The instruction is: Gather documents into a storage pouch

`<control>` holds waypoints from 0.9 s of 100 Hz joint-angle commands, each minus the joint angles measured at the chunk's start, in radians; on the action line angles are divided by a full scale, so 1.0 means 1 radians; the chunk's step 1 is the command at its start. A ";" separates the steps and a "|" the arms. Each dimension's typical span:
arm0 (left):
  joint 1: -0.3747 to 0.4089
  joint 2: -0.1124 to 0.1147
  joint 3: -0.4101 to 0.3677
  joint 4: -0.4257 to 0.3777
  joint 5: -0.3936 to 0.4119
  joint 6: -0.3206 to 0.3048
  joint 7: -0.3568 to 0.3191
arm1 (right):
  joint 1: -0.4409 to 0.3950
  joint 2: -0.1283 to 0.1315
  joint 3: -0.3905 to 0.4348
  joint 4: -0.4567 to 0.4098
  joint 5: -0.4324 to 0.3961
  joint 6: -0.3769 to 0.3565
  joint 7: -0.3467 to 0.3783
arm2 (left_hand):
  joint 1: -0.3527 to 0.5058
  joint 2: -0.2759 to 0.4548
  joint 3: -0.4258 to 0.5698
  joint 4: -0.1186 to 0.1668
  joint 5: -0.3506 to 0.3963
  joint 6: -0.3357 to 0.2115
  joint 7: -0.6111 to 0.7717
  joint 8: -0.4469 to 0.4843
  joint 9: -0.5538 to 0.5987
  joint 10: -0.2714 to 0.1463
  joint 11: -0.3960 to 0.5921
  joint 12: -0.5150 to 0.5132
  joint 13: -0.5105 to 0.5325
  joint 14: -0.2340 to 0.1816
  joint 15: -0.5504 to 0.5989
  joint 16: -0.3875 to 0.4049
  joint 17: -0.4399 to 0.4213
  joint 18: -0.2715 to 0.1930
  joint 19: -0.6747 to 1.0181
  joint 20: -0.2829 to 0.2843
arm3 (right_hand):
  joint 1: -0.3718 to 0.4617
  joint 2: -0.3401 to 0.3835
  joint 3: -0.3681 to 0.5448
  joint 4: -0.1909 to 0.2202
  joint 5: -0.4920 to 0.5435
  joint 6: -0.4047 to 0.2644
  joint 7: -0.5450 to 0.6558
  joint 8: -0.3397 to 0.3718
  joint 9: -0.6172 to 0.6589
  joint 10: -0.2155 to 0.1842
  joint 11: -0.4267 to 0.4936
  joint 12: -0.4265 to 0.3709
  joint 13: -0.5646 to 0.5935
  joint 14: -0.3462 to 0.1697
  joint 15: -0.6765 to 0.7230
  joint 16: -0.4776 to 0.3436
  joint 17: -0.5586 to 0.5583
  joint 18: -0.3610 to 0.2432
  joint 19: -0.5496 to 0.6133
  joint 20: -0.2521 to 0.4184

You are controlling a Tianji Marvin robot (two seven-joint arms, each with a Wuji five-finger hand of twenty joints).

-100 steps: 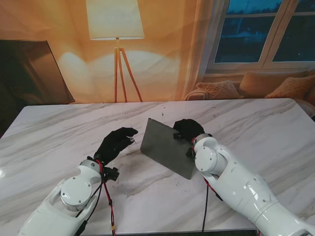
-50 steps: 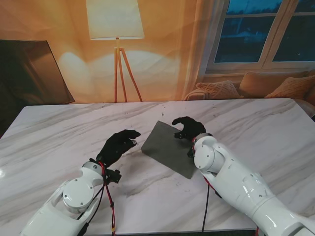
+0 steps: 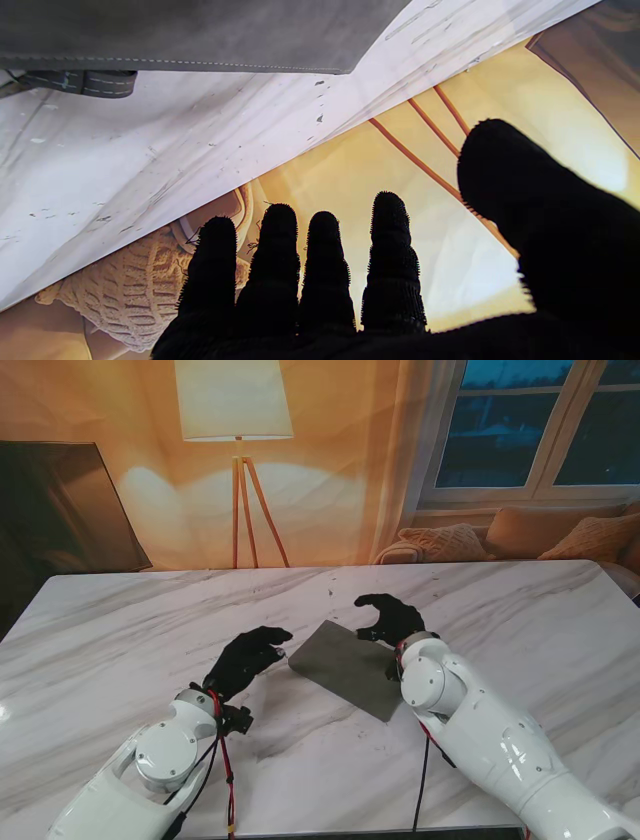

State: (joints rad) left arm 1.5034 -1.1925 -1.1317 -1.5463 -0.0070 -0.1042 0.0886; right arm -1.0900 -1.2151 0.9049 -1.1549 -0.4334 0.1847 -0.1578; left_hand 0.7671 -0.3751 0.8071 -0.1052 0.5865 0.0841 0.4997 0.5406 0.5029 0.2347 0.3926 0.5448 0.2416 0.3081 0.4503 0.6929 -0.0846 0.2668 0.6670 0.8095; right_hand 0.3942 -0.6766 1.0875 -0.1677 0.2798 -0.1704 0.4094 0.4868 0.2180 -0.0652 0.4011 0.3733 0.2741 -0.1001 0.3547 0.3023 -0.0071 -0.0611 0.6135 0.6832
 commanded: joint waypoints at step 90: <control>-0.004 -0.004 0.019 0.005 0.070 0.064 0.001 | -0.403 0.052 0.234 -0.344 -0.009 -0.250 -0.011 | -0.072 0.058 -0.068 0.090 -0.190 -0.058 -0.200 -0.102 -0.234 -0.095 -0.151 -0.125 -0.151 -0.144 -0.326 -0.165 -0.018 -0.098 -0.479 0.003 | -0.072 0.078 -0.072 0.041 0.036 0.070 0.000 -0.019 0.140 0.007 0.005 -0.015 0.133 0.051 0.004 0.011 0.106 0.052 0.123 0.077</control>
State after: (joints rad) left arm 1.4967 -1.1893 -1.1149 -1.5433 0.0646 -0.0418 0.0875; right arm -1.4750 -1.1681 1.1299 -1.5062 -0.4399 -0.0559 -0.1722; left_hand 0.7089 -0.3220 0.7142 -0.0466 0.4311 0.0711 0.3159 0.4504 0.3095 0.1685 0.2628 0.4342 0.1461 0.2058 0.1435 0.5343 -0.1067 0.2092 0.2095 0.8320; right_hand 0.3586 -0.6236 1.0397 -0.1670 0.3216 -0.0656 0.4115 0.4744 0.3499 -0.0293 0.4208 0.3571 0.3835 -0.0504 0.3578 0.3033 0.1027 -0.0094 0.7264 0.7444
